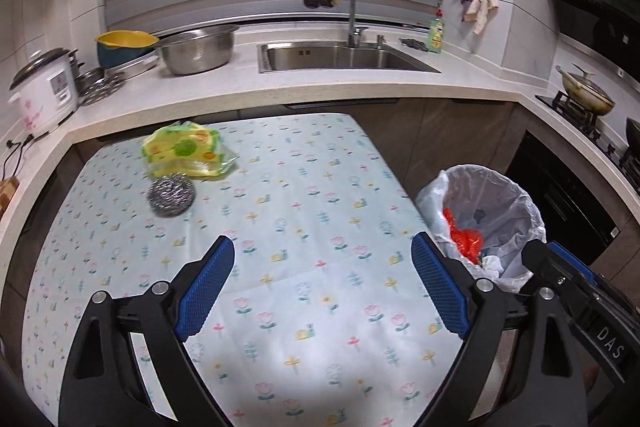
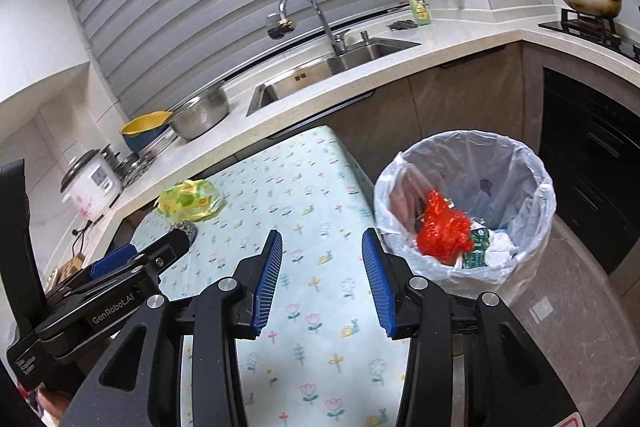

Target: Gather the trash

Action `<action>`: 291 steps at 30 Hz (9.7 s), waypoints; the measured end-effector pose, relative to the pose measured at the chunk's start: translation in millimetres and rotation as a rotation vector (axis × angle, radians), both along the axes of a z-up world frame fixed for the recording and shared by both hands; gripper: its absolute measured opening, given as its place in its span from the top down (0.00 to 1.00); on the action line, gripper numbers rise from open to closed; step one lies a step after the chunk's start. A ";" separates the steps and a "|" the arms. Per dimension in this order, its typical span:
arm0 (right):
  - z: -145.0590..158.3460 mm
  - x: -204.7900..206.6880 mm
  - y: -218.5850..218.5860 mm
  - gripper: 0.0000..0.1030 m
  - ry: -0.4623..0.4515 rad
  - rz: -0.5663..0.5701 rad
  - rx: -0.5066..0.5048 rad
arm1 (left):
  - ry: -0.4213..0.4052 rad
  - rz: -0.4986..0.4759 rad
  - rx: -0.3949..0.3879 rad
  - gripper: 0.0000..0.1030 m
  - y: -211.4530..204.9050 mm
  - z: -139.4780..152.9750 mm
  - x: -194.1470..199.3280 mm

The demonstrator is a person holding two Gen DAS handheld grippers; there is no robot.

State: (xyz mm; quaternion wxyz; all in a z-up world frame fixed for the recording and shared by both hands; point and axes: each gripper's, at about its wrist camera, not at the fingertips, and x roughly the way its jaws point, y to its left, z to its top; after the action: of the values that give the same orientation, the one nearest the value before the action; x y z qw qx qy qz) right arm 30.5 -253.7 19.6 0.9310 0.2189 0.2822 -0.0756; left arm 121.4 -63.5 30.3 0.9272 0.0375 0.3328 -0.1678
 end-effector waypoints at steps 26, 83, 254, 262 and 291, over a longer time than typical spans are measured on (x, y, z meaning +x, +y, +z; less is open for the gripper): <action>1.0 54.7 94.9 0.49 0.050 0.152 -0.085 | 0.071 0.177 -0.052 0.16 111.8 -21.4 31.8; -90.0 370.1 192.9 0.50 0.151 0.411 -0.194 | 0.263 0.223 -0.099 0.32 164.5 -123.3 261.7; -31.5 -59.7 -63.4 0.06 0.153 -0.068 -0.164 | 0.094 -0.093 0.125 0.07 -92.0 -52.5 -50.3; -32.2 -64.0 -61.8 0.06 0.159 -0.069 -0.184 | 0.115 -0.090 0.128 0.07 -93.0 -53.3 -53.7; -34.0 -68.3 -61.0 0.06 0.162 -0.072 -0.191 | 0.098 -0.074 0.156 0.07 -90.9 -51.0 -60.5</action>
State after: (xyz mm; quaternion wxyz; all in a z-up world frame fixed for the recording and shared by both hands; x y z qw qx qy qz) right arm -37.8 -314.8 -14.4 0.9183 0.1326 0.3401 -0.1529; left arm 60.9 -154.4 -20.6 0.8971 0.1136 0.3883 -0.1773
